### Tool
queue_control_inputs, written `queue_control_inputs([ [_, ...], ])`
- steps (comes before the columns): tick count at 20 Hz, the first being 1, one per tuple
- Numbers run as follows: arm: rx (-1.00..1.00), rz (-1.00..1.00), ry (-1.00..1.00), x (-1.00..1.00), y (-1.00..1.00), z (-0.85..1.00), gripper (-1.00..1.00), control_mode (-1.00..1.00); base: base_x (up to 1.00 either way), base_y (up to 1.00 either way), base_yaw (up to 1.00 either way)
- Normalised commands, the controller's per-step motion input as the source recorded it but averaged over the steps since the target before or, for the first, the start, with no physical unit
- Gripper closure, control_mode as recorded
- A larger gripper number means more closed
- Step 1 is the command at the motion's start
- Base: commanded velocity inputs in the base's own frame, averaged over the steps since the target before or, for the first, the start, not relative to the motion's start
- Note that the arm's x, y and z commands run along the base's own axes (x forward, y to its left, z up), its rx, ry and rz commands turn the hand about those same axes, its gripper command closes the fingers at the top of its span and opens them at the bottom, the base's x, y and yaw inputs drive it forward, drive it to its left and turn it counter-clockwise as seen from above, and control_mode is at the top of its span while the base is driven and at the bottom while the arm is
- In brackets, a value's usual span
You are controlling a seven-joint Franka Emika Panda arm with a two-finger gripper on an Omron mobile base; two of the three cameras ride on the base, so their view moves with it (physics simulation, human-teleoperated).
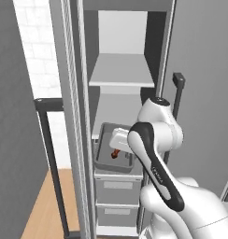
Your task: Take the meat container that has the chicken drumstick and place it on the second highest rack of the freezer. Then take the vegetable container that has the mushroom and lemon and place it on the highest rack of the freezer.
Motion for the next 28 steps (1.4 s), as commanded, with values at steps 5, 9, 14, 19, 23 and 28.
queue_control_inputs([
  [5, 0.0, 0.0, 0.0, 0.0, 0.0, 0.0, 1.0, 1.0, 0.26, 0.2, -0.04],
  [9, 0.0, 0.0, 0.0, 0.0, 0.0, 0.0, 1.0, 1.0, 0.54, 0.13, -0.05],
  [14, 0.0, 0.0, 0.0, 0.0, 0.0, 0.0, 1.0, 1.0, 0.56, 0.0, -0.05],
  [19, 0.0, 0.0, 0.0, 0.0, 0.0, 0.0, 1.0, 1.0, 0.06, -0.02, 0.0],
  [23, 0.0, 0.0, 0.0, 0.07, 0.0, -0.04, 1.0, -1.0, 0.01, 0.0, 0.0],
  [28, 0.0, 0.0, 0.01, 0.57, -0.11, -0.32, 1.0, -1.0, 0.0, 0.0, 0.0],
])
